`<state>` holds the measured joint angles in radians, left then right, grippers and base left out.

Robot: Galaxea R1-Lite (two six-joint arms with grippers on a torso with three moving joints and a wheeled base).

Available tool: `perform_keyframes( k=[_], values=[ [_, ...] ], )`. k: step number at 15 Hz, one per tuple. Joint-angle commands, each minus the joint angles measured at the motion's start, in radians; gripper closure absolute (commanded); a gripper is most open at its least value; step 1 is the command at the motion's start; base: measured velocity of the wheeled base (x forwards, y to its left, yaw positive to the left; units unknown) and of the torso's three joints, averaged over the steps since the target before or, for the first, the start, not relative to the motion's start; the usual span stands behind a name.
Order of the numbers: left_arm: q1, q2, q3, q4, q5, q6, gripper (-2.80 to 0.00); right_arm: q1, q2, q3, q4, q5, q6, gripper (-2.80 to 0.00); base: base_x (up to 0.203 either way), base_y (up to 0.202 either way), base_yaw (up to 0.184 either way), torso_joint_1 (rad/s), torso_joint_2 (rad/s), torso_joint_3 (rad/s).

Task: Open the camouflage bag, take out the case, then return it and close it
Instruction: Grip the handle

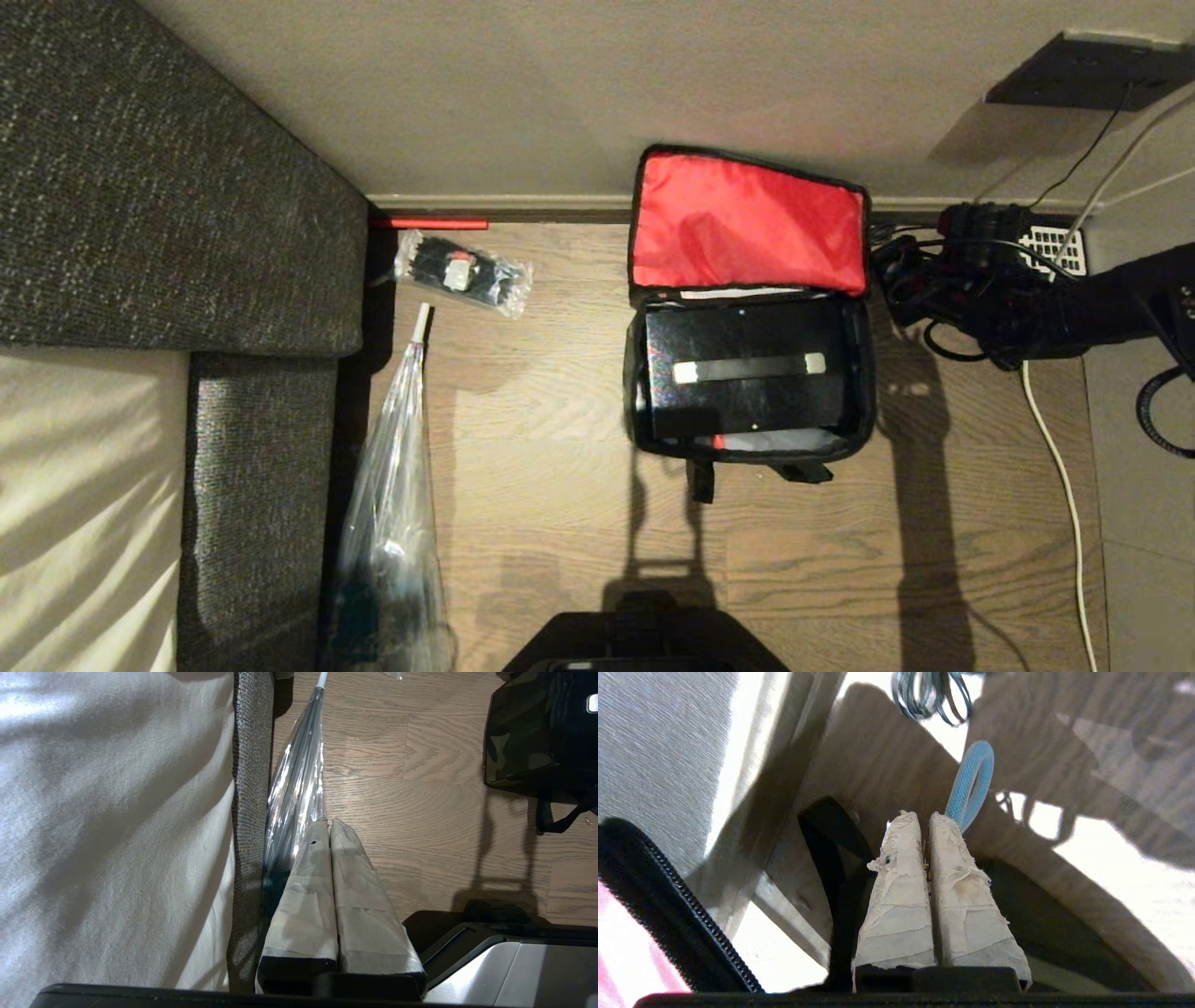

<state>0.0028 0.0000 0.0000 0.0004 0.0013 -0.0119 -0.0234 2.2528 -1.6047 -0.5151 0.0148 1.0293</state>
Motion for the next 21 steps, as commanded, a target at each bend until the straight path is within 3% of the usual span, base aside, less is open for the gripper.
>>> perform_keyframes(
  k=[1,8,18,19,21],
  values=[
    [0.000,0.000,0.000,0.000,0.000,0.000,0.00,0.004,0.024,-0.025,-0.004,-0.021,-0.008,0.00,0.000,0.000,0.000,0.000,0.00,0.000],
    [0.000,0.000,0.000,0.000,0.000,0.000,0.00,0.020,0.049,-0.038,-0.005,-0.062,-0.078,0.00,0.000,0.000,0.000,0.000,0.00,0.000],
    [0.000,0.000,0.000,0.000,0.000,0.000,0.00,0.019,-0.003,0.037,-0.019,-0.060,-0.195,0.00,0.000,0.000,0.000,0.000,0.00,0.000],
    [0.000,0.000,0.000,0.000,0.000,0.000,0.00,0.019,-0.004,0.038,-0.019,-0.059,-0.193,-2.80,0.000,0.000,0.000,0.000,0.00,0.000],
    [0.000,0.000,0.000,0.000,0.000,0.000,0.00,0.019,-0.003,0.045,-0.021,-0.061,-0.230,-2.80,0.000,0.000,0.000,0.000,0.00,0.000]
  ],
)
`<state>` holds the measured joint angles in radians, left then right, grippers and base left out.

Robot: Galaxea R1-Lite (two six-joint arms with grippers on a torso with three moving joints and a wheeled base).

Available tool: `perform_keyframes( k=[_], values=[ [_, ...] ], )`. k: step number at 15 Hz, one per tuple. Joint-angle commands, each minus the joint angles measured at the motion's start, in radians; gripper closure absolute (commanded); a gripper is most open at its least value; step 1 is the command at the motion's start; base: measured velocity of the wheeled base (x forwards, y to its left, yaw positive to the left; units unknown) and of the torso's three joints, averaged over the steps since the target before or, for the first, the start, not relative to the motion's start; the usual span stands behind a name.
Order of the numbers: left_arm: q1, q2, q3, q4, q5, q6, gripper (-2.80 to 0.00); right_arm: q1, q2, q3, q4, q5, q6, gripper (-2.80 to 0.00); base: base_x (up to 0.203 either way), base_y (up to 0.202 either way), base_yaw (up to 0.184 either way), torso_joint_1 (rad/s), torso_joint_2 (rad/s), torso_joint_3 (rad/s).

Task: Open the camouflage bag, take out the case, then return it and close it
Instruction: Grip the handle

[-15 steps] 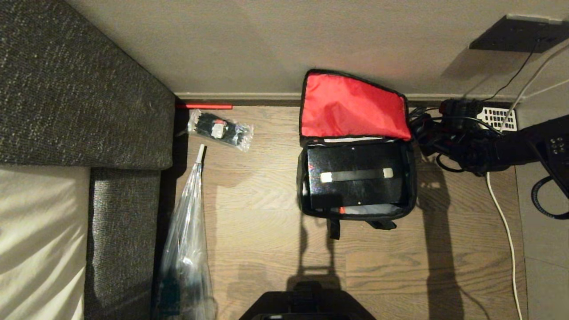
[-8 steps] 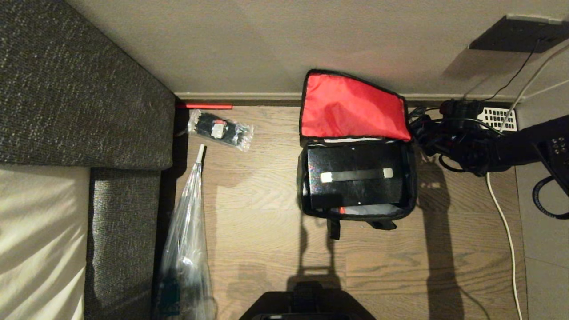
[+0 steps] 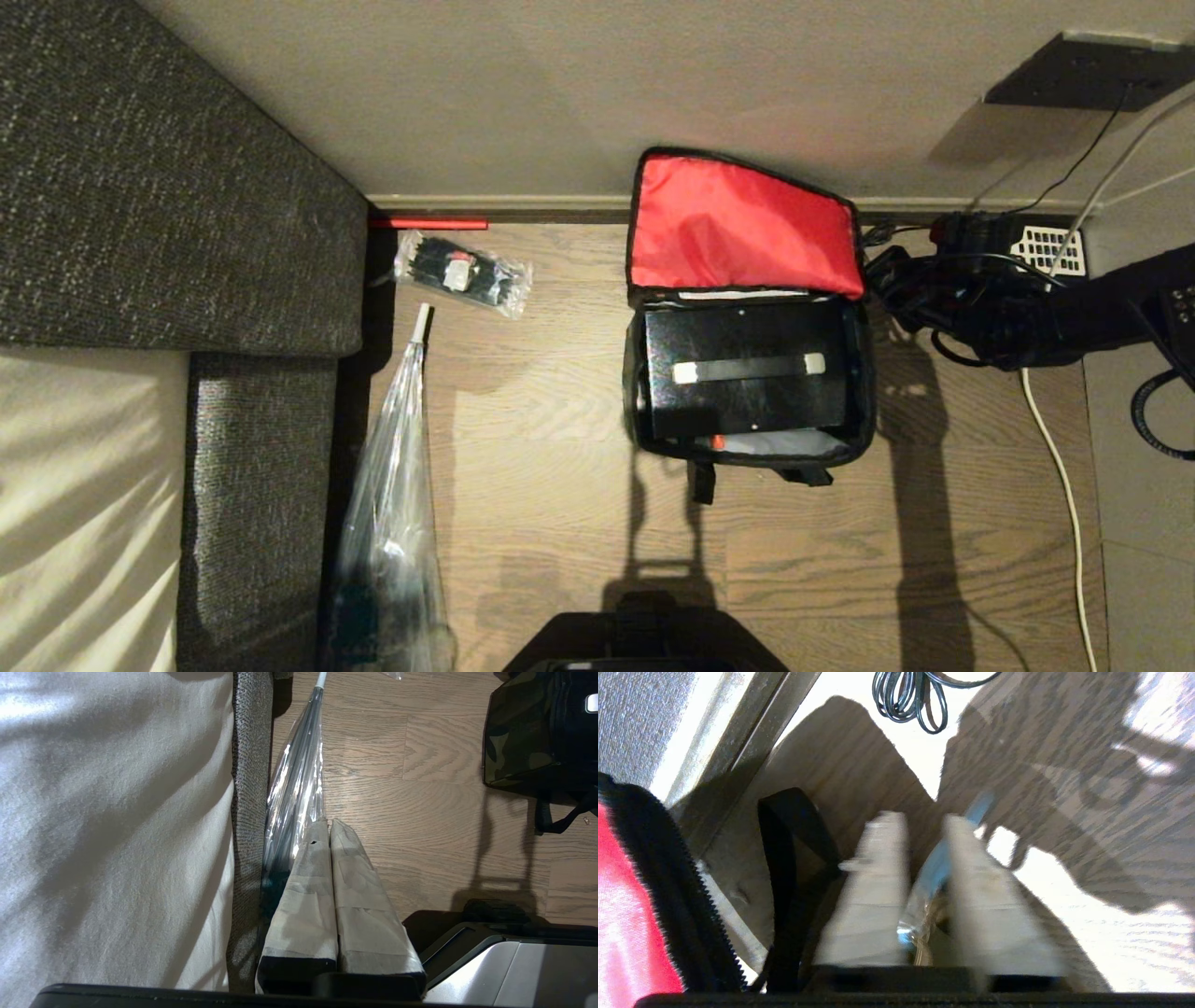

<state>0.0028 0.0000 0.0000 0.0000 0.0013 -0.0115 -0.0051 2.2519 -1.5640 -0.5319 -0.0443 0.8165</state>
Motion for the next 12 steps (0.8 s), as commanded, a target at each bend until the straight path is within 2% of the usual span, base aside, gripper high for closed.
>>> perform_keyframes(
  k=[1,4,6,8,10,12],
  values=[
    [0.000,0.000,0.000,0.000,0.000,-0.001,0.00,0.001,-0.001,0.010,-0.004,-0.005,-0.034,-2.80,0.000,0.000,0.000,0.000,0.00,0.000],
    [0.000,0.000,0.000,0.000,0.000,-0.001,0.00,-0.003,-0.033,0.066,-0.010,0.002,-0.038,-2.80,0.000,0.000,0.000,0.000,0.00,0.000],
    [0.000,0.000,0.000,0.000,0.000,-0.001,0.00,-0.022,-0.115,0.162,-0.010,0.067,-0.050,-2.80,0.000,0.000,0.000,0.000,0.00,0.000],
    [0.000,0.000,0.000,0.000,0.000,-0.001,0.00,-0.057,-0.236,0.323,-0.010,0.228,-0.075,-2.80,0.000,0.000,0.000,0.000,0.00,0.000],
    [0.000,0.000,0.000,0.000,0.000,-0.001,0.00,-0.096,-0.361,0.457,-0.010,0.441,-0.085,-2.80,0.000,0.000,0.000,0.000,0.00,0.000],
    [0.000,0.000,0.000,0.000,0.000,-0.001,0.00,-0.124,-0.459,0.559,-0.003,0.559,-0.083,-2.80,0.000,0.000,0.000,0.000,0.00,0.000]
  ],
)
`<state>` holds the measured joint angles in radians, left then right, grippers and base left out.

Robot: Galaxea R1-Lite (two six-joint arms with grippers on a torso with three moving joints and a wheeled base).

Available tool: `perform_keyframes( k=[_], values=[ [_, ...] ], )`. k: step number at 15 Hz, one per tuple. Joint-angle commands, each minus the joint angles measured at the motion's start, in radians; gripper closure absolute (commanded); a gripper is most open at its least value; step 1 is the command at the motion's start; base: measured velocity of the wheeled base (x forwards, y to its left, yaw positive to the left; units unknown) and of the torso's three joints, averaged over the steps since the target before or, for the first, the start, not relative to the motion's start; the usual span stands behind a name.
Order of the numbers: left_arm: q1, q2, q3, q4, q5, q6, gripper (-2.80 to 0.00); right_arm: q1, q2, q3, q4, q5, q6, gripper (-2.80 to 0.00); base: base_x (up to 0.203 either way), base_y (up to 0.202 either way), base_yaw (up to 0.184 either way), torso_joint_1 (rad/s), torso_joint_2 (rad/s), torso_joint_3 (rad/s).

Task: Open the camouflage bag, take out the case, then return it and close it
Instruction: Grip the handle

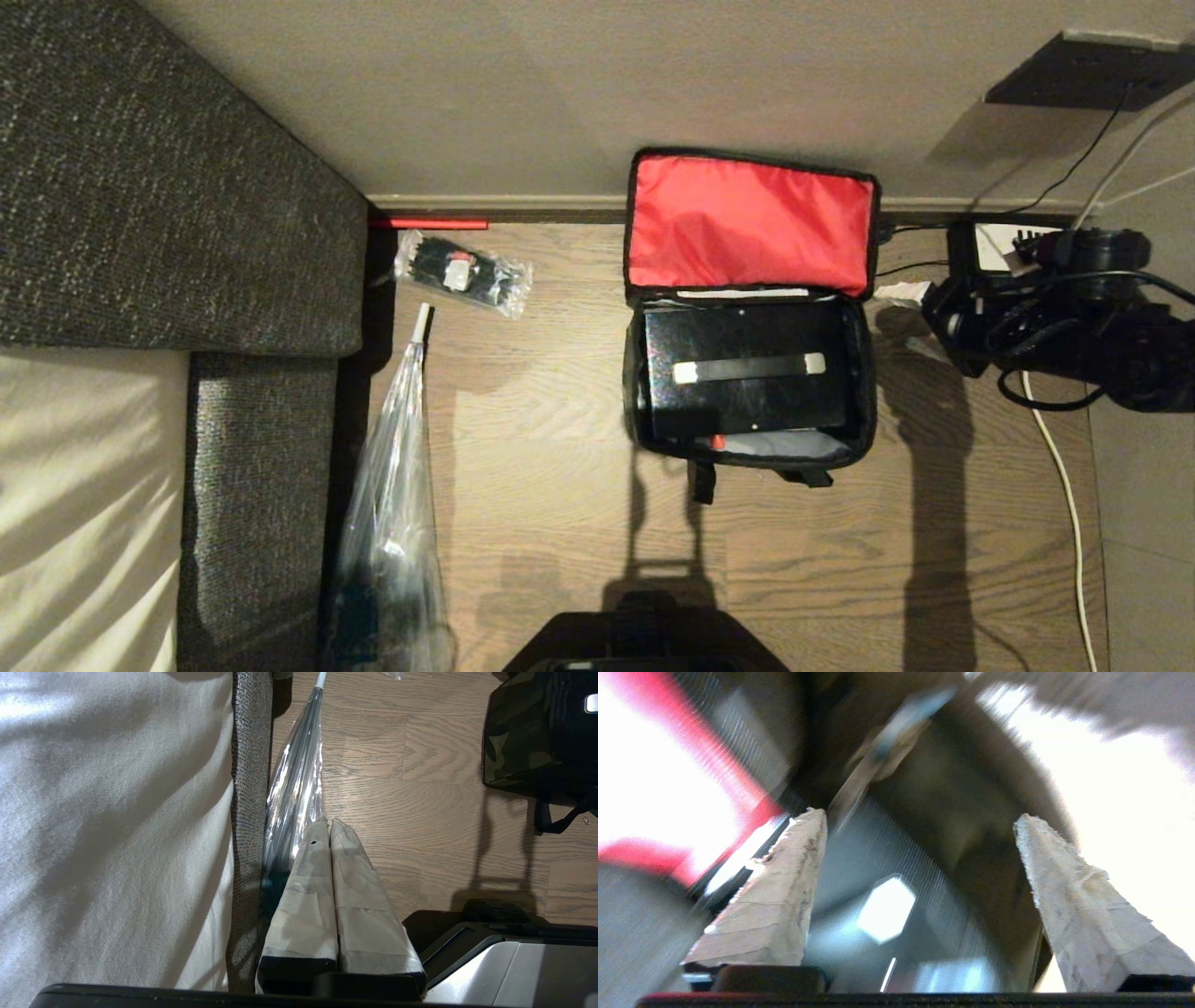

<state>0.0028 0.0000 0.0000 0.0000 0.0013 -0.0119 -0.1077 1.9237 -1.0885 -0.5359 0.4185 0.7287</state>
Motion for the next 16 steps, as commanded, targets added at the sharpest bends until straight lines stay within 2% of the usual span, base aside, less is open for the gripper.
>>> perform_keyframes(
  k=[1,5,8,11,14,16],
  values=[
    [0.000,0.000,0.000,0.000,0.000,0.000,0.00,-0.027,-0.171,0.139,0.004,0.131,0.005,0.00,0.000,0.000,0.000,0.000,0.00,0.000],
    [0.000,0.000,0.000,0.000,0.000,0.000,0.00,0.003,-0.342,0.284,0.068,0.260,0.000,0.00,0.000,0.000,0.000,0.000,0.00,0.000],
    [0.000,0.000,0.000,0.000,0.000,0.000,0.00,0.068,-0.452,0.375,0.151,0.280,-0.019,0.00,0.000,0.000,0.000,0.000,0.00,0.000],
    [0.000,0.000,0.000,0.000,0.000,0.000,0.00,0.076,-0.553,0.466,0.185,0.277,-0.076,0.00,0.000,0.000,0.000,0.000,0.00,0.000],
    [0.000,0.000,0.000,0.000,0.000,0.000,0.00,0.076,-0.765,0.602,0.241,0.187,-0.213,0.00,0.000,0.000,0.000,0.000,0.00,0.000],
    [0.000,0.000,0.000,0.000,0.000,0.000,0.00,0.076,-0.965,0.629,0.389,0.153,-0.256,0.00,0.000,0.000,0.000,0.000,0.00,0.000]
  ],
)
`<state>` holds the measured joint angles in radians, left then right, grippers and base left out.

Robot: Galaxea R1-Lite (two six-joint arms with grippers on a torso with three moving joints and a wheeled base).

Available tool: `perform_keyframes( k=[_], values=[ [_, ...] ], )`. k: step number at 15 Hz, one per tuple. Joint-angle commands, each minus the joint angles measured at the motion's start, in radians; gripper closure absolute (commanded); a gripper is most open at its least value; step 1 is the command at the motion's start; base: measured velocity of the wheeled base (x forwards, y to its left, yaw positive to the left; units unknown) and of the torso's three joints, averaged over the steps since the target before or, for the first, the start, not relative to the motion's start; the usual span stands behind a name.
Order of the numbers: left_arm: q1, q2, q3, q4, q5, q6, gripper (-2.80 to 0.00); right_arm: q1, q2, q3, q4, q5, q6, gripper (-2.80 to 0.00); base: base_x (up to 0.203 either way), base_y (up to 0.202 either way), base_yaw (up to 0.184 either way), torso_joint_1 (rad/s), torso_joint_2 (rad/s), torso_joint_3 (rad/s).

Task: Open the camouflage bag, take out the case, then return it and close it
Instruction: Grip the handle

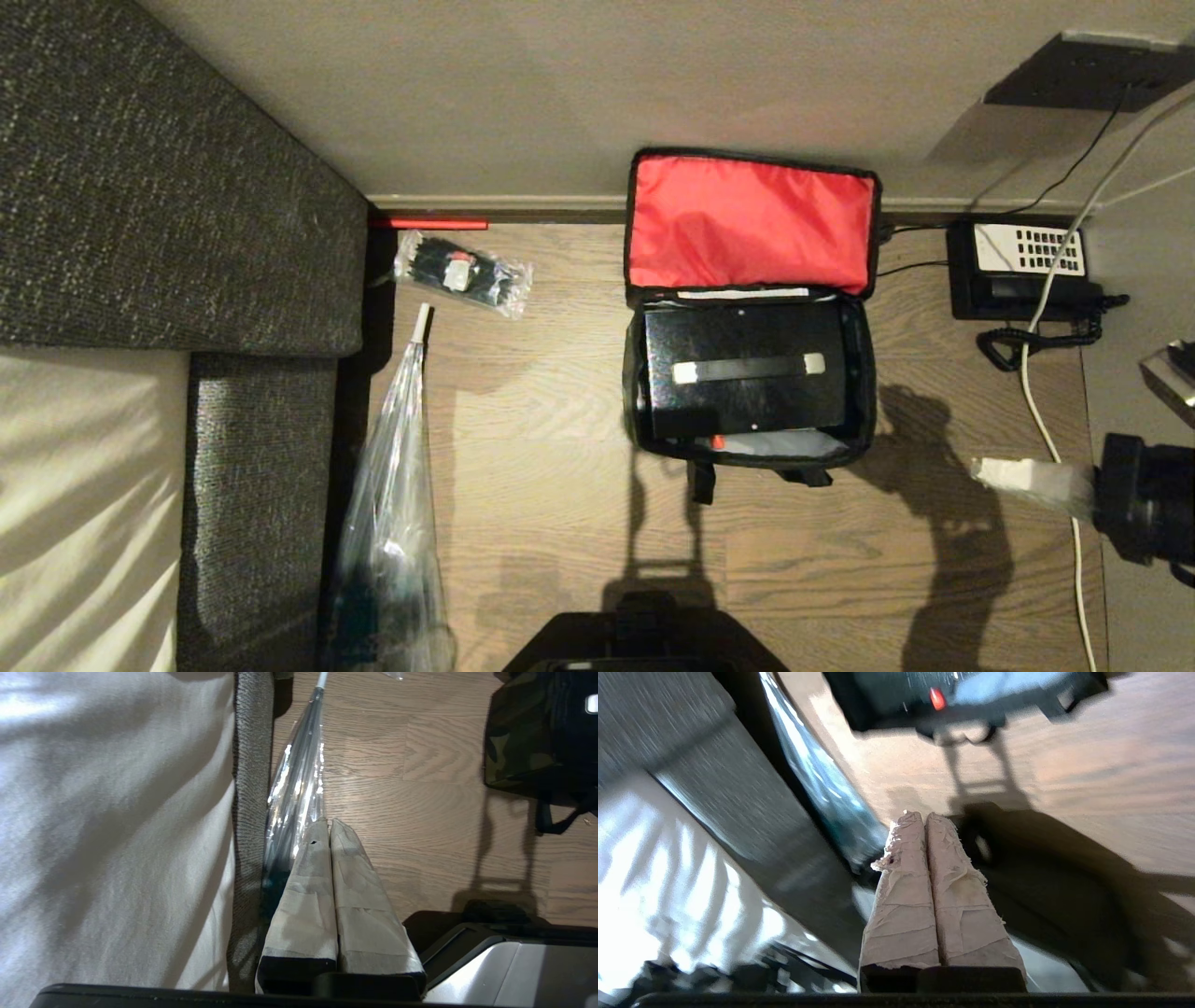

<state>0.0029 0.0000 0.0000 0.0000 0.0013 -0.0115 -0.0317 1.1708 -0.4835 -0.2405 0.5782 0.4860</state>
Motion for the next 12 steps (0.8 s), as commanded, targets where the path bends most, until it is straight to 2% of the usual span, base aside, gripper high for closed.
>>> perform_keyframes(
  k=[1,3,7,9,10,12],
  values=[
    [0.000,0.000,0.000,0.000,0.000,-0.001,0.00,0.001,-0.285,0.001,0.227,-0.009,-0.026,0.00,0.000,0.000,0.000,0.000,0.00,0.000],
    [0.000,0.000,0.000,0.000,0.000,-0.001,0.00,0.001,-0.356,-0.134,0.494,-0.005,-0.047,0.00,0.000,0.000,0.000,0.000,0.00,0.000],
    [0.000,0.000,0.000,0.000,0.000,-0.001,0.00,0.002,-0.443,-0.216,0.701,-0.016,-0.064,0.00,0.000,0.000,0.000,0.000,0.00,0.000],
    [0.000,0.000,0.000,0.000,0.000,-0.001,0.00,0.003,-0.444,-0.219,0.727,-0.045,-0.076,0.00,0.000,0.000,0.000,0.000,0.00,0.000],
    [0.000,0.000,0.000,0.000,0.000,0.001,0.00,0.002,-0.443,-0.209,0.732,-0.064,-0.125,0.00,0.000,0.000,0.000,0.000,0.00,0.000],
    [0.000,0.000,0.000,0.000,0.000,0.001,0.00,0.001,-0.434,-0.206,0.733,-0.072,-0.130,0.00,0.000,0.000,0.000,0.000,0.00,0.000]
  ],
)
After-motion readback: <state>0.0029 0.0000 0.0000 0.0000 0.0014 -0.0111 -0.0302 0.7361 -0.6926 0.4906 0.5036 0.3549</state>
